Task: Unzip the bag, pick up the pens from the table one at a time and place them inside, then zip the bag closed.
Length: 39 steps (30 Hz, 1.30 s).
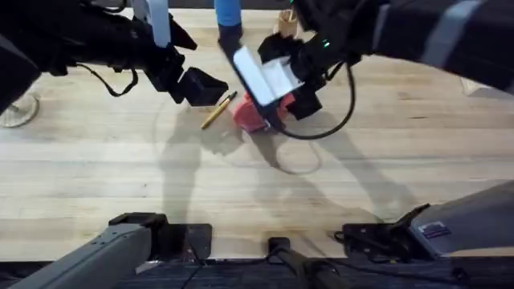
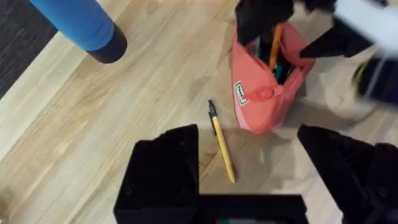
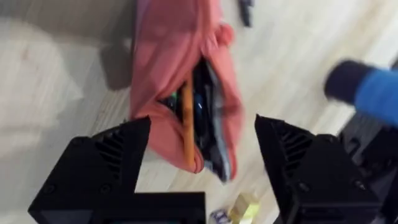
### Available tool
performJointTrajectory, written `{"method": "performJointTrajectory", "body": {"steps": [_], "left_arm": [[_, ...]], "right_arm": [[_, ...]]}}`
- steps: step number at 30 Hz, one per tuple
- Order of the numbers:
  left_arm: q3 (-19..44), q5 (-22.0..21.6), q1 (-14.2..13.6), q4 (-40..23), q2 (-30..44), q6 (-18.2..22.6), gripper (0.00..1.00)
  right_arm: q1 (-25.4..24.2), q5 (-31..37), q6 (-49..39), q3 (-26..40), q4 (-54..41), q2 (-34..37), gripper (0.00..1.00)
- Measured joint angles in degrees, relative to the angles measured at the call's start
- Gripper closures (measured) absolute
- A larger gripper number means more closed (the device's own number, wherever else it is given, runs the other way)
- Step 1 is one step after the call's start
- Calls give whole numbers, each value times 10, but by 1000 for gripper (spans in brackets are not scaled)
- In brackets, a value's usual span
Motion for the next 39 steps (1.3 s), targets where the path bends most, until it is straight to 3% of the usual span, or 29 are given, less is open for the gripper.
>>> {"method": "performJointTrajectory", "body": {"steps": [6,19,29,39], "left_arm": [[0,-4,0,7,0,0,7],[0,-94,0,-14,32,10,7],[0,-123,-4,-20,110,16,6],[0,-183,-53,-18,177,57,7]], "right_arm": [[-30,-11,115,0,-3,-63,4],[-93,-16,356,0,-5,-110,3],[-96,-8,407,0,-6,-110,3],[-97,57,481,0,-6,-110,3]]}}
